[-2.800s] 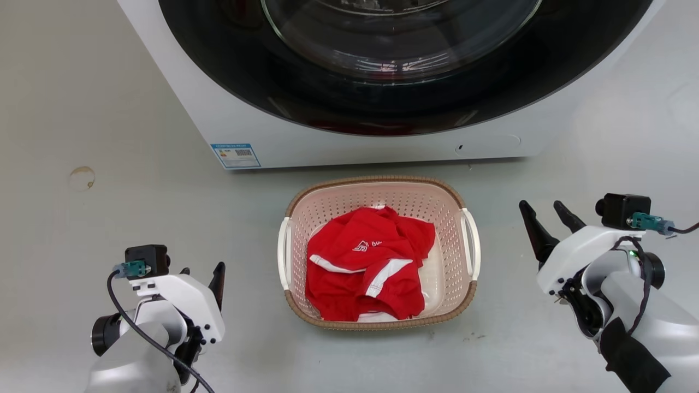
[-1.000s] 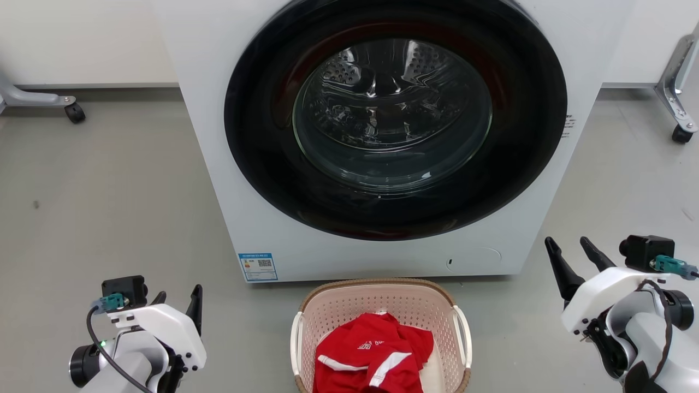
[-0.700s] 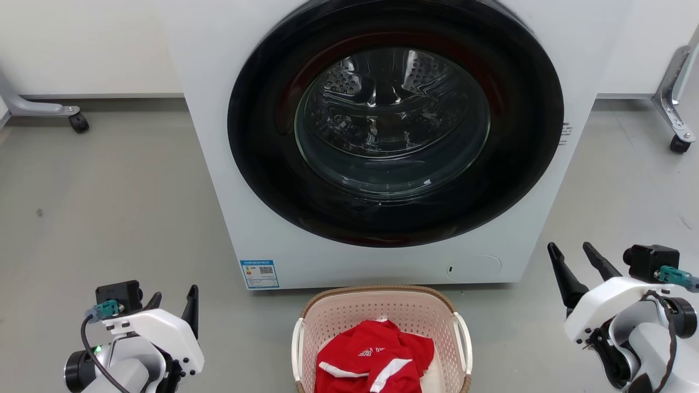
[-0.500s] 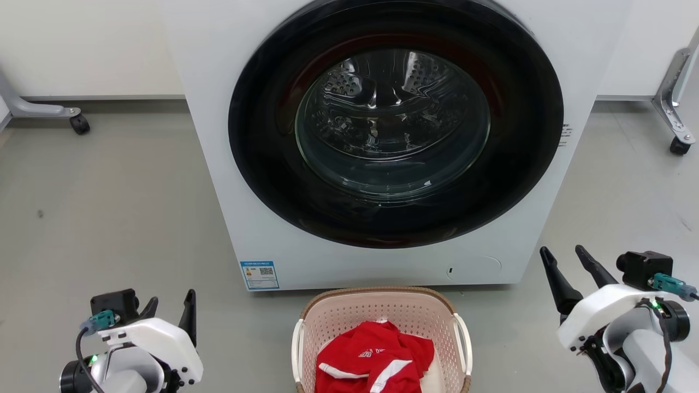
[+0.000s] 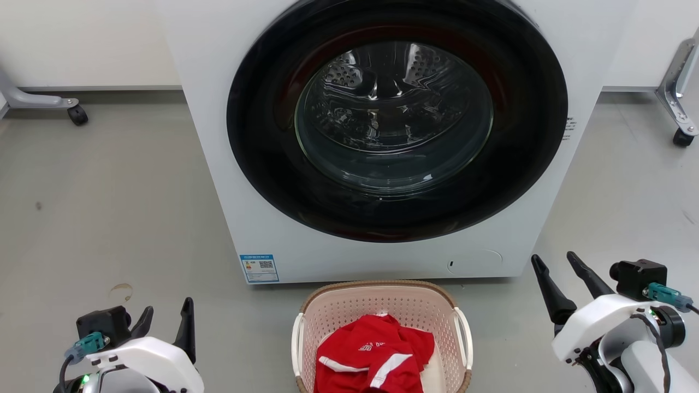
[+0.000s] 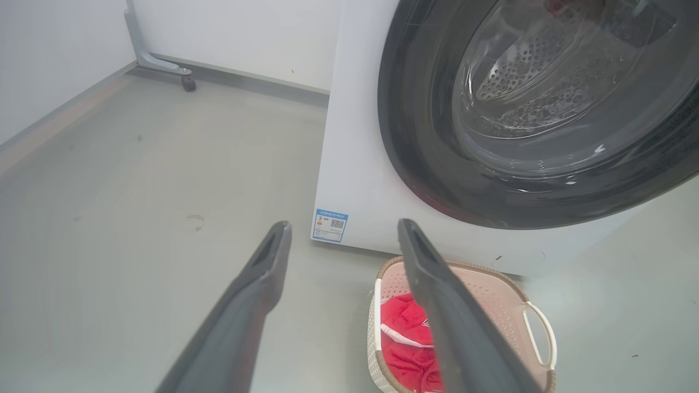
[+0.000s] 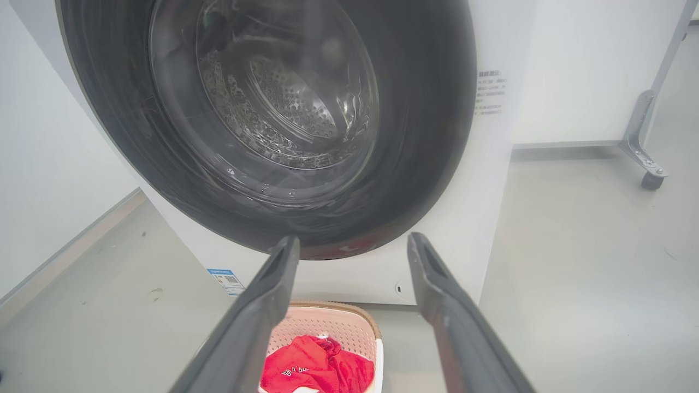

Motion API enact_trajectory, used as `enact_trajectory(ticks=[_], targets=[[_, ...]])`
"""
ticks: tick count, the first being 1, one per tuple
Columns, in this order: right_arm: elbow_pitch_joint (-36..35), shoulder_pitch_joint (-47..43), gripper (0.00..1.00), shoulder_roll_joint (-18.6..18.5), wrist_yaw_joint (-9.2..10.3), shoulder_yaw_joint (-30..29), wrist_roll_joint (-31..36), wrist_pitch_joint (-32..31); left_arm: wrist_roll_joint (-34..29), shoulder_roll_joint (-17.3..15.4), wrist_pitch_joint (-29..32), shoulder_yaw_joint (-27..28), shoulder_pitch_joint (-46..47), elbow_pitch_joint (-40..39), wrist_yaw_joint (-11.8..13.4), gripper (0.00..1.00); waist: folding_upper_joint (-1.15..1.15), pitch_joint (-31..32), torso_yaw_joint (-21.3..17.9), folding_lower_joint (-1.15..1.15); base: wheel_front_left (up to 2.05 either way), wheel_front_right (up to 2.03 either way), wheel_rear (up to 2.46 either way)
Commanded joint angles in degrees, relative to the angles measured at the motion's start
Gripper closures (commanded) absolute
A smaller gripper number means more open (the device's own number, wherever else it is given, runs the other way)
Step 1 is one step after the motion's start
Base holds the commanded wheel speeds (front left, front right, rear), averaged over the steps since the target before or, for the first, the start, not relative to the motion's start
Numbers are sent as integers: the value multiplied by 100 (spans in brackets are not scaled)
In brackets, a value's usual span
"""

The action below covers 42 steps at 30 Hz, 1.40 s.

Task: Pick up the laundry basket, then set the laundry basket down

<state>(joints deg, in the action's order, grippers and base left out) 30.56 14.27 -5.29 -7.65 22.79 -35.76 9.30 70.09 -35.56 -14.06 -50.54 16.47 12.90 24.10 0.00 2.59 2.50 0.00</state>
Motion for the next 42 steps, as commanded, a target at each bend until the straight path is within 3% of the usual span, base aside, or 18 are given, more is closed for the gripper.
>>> enact_trajectory(ticks=[1,4,16,30,42], targets=[[-250,22,0,-45,16,-8,126,-47,6,-257,-9,262,110,-223,103,0,0,-14,-15,0,0,0,0],[-428,-54,0,-1,16,-135,252,-166,-50,-309,-16,249,75,-407,131,0,0,-35,-27,0,0,0,0],[-935,-202,0,-38,16,-422,595,-557,-100,-419,151,151,201,-478,-176,0,0,-37,-66,0,0,0,0],[-1537,-486,0,54,16,-789,871,-862,-191,-566,122,296,182,-944,366,0,0,-14,-109,0,0,0,0],[-1649,-584,0,130,16,-877,933,-920,-219,-619,98,317,116,-1007,445,0,0,-19,-76,0,0,0,0]])
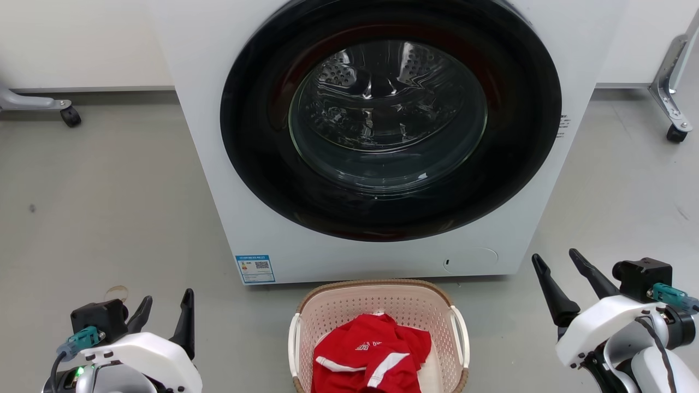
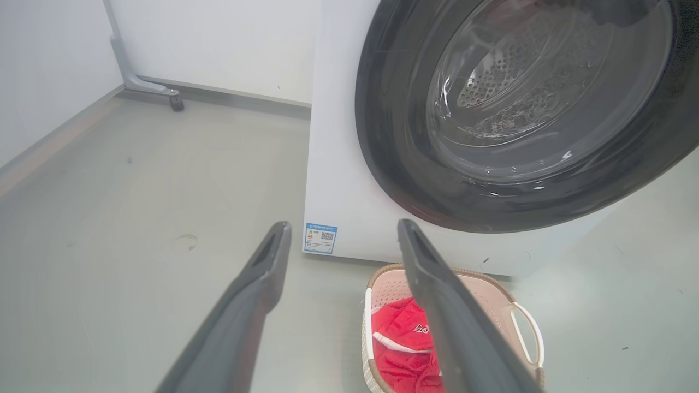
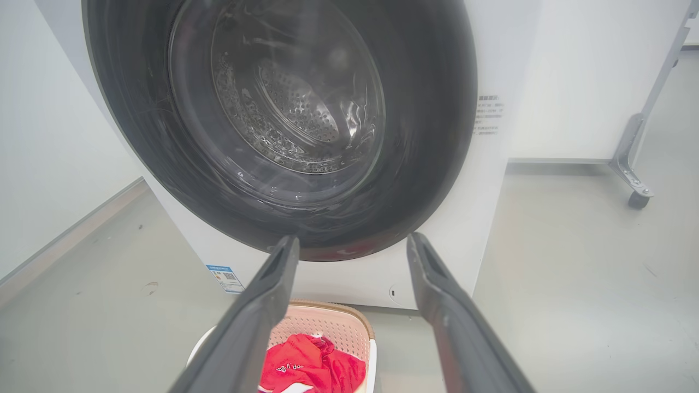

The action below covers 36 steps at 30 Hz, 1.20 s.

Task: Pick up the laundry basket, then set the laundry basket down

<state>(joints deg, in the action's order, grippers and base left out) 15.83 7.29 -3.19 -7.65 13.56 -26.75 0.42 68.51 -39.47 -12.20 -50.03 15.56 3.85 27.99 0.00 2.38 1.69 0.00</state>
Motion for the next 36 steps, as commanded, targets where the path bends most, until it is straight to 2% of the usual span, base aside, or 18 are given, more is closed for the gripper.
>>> enact_trajectory(ticks=[1,14,21,26,31,36], targets=[[-173,110,0,-75,16,41,33,-34,-59,-228,-88,266,200,-95,57,0,0,4,7,0,0,0,0],[-175,107,0,-56,16,40,64,17,-64,-225,-109,284,164,-22,58,0,0,53,5,0,0,0,0],[-106,98,0,-79,16,83,44,23,13,-162,-89,254,107,129,-150,0,0,55,7,0,0,0,0],[-32,125,0,-96,16,152,-15,48,72,-63,-74,221,126,314,-404,0,0,54,13,0,0,0,0],[29,154,0,-125,16,207,-61,92,68,-9,-41,121,197,575,-870,0,0,52,26,0,0,0,0],[105,179,0,-142,16,261,-100,119,100,50,12,99,322,940,-1149,0,0,60,32,0,0,0,0]])
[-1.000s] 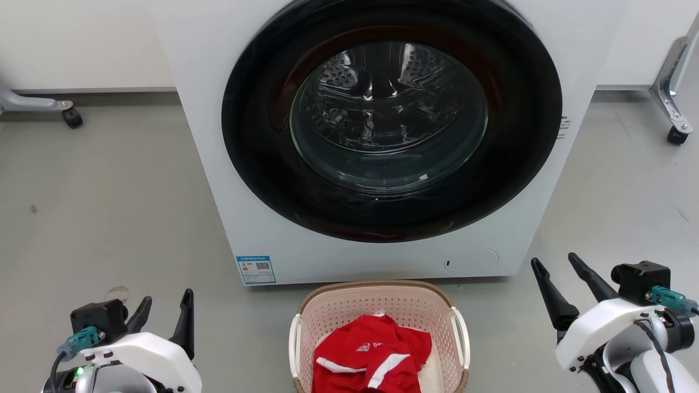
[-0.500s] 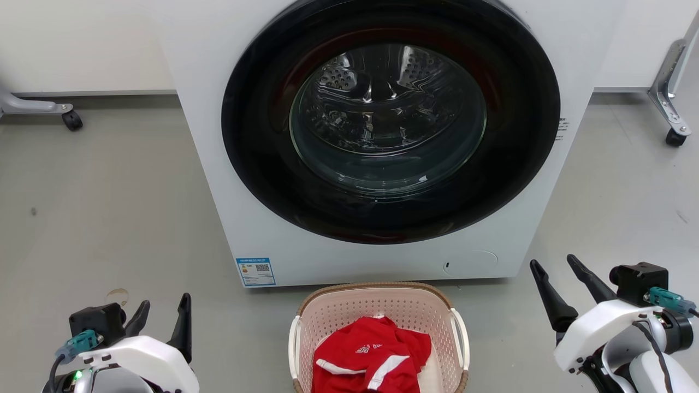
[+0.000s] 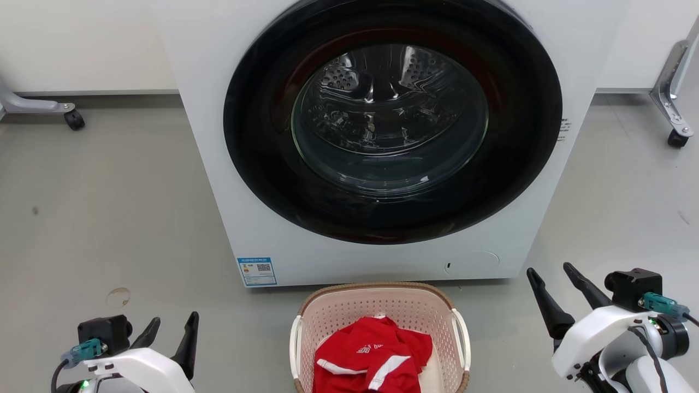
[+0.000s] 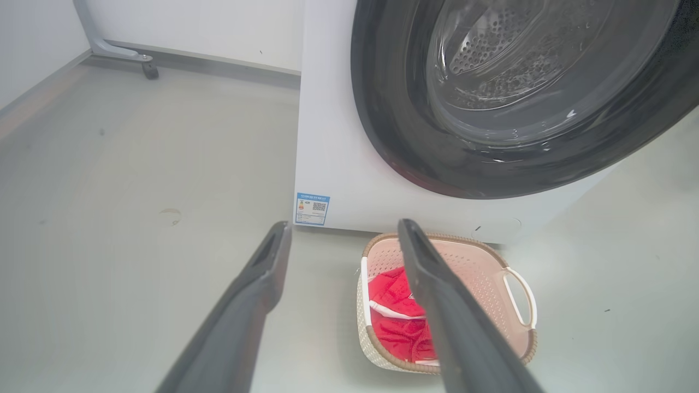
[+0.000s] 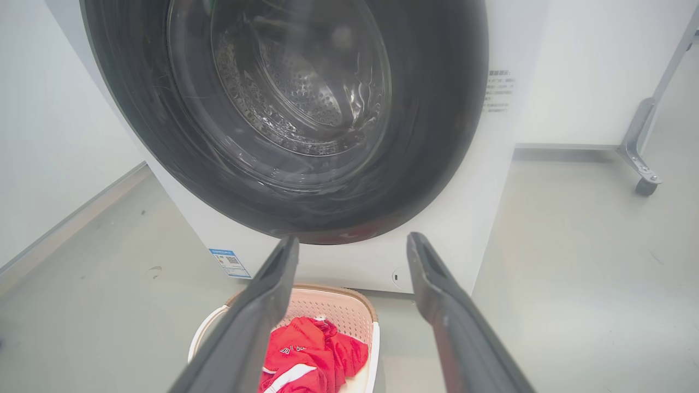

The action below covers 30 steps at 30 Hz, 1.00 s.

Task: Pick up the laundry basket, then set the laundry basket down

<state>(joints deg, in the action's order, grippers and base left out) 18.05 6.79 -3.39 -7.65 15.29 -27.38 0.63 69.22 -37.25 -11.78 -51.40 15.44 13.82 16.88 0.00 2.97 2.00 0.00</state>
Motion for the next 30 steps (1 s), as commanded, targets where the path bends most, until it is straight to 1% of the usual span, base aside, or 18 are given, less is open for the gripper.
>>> enact_trajectory(ticks=[1,4,10,30], targets=[[-105,234,0,-125,16,96,-45,103,45,-158,-6,233,354,1,-85,0,0,3,1,0,0,0,0],[-73,249,0,-135,16,121,-61,119,70,-138,30,238,417,148,-177,0,0,8,-3,0,0,0,0],[-33,259,0,-151,16,136,-74,145,67,-126,53,257,506,257,-211,0,0,15,-3,0,0,0,0],[-22,261,0,-180,16,175,-97,162,125,-117,-9,354,458,229,-88,0,0,22,22,0,0,0,0]])
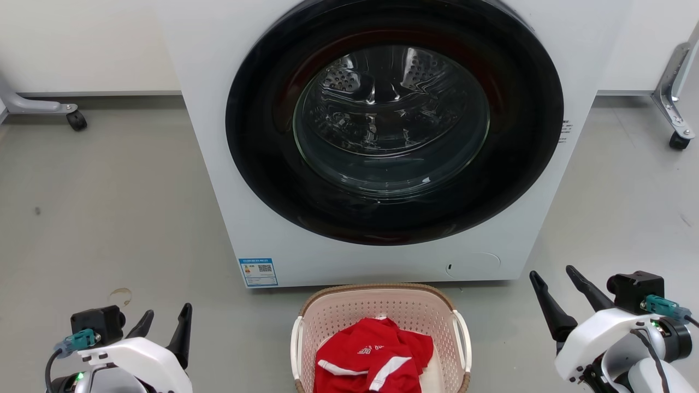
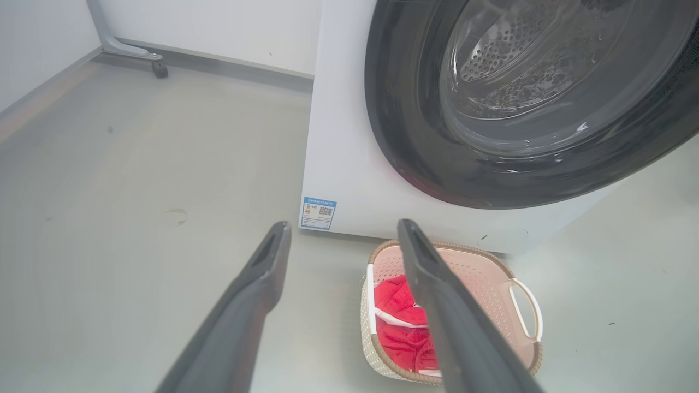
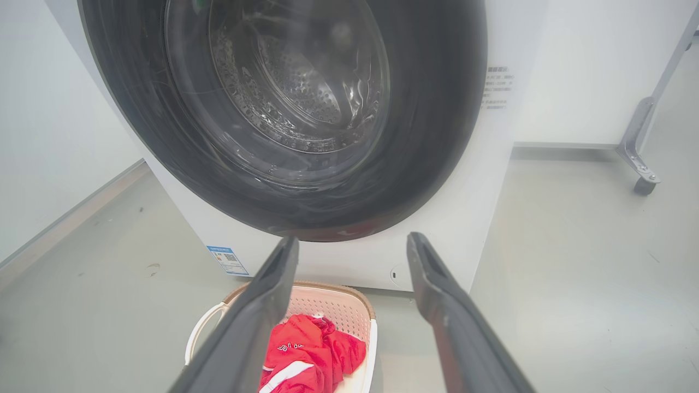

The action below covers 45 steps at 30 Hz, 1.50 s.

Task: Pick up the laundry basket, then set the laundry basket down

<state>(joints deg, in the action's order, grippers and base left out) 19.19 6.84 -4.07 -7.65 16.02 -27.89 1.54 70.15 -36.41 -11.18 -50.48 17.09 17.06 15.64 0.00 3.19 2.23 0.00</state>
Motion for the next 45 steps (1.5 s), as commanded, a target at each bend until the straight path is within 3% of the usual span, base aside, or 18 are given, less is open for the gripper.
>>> enact_trajectory(ticks=[1,9,15,26,36,45], targets=[[-136,257,0,-112,16,102,-45,69,36,-199,-71,267,286,-99,57,0,0,-2,-1,0,0,0,0],[-124,261,0,-104,16,99,-42,67,-9,-186,-168,361,230,-129,307,0,0,4,-4,0,0,0,0],[-110,250,0,-100,16,107,-39,64,-55,-269,-190,389,230,-226,326,0,0,27,9,0,0,0,0],[-99,255,0,-100,16,120,-44,56,-44,-527,-166,448,213,-432,143,0,0,30,15,0,0,0,0],[-109,254,0,-104,16,121,-43,49,3,-510,-262,666,93,-471,400,0,0,23,8,0,0,0,0],[-98,241,0,-106,16,125,-24,26,122,-448,-257,747,-3,-468,387,0,0,42,12,0,0,0,0]])
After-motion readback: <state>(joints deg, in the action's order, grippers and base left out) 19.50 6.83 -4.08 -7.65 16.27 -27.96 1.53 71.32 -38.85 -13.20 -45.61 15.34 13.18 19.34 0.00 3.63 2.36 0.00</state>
